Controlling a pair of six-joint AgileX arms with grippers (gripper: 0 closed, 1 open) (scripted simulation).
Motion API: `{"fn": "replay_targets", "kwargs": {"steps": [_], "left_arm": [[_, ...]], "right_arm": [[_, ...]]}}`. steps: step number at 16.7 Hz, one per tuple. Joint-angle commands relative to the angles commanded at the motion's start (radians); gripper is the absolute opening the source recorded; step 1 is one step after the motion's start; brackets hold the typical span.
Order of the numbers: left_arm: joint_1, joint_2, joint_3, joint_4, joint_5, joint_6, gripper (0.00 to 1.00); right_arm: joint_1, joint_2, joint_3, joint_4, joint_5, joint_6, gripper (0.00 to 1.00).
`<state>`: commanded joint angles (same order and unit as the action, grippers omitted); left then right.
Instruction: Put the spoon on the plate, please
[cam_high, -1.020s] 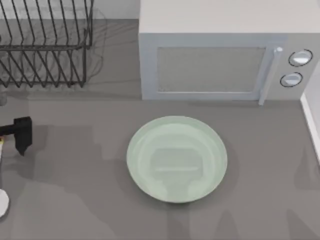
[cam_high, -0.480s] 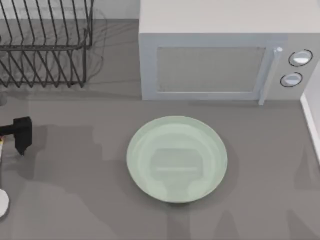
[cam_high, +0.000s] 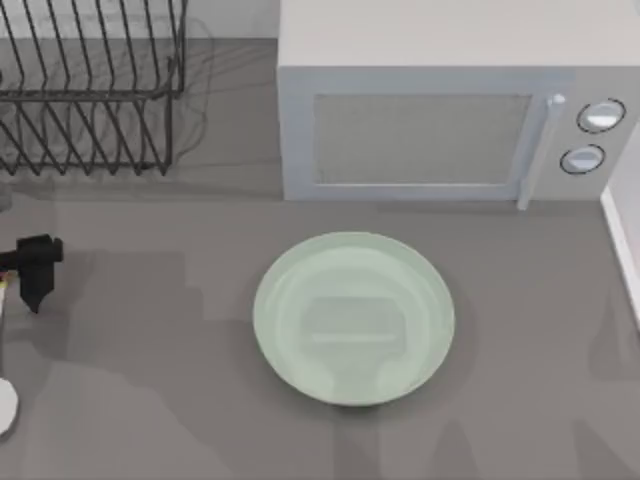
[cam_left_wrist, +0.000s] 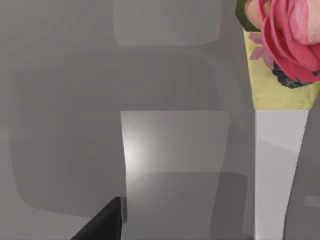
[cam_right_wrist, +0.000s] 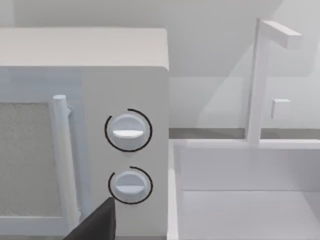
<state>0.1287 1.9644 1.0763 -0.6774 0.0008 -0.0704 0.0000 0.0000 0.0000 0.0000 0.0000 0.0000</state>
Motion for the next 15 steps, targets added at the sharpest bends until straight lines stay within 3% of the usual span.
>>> {"fn": "replay_targets", "kwargs": {"steps": [7,15], "left_arm": [[0.0,-0.071,0.051,-0.077,-0.003,-0.003,0.0],[-0.004,-0.186,0.248,-0.405,-0.004,-0.006,0.0]], "right_arm": [[0.0,0.0,0.0,0.0,0.0,0.0,1.0],[0.0,0.0,0.0,0.0,0.0,0.0,1.0]]}}
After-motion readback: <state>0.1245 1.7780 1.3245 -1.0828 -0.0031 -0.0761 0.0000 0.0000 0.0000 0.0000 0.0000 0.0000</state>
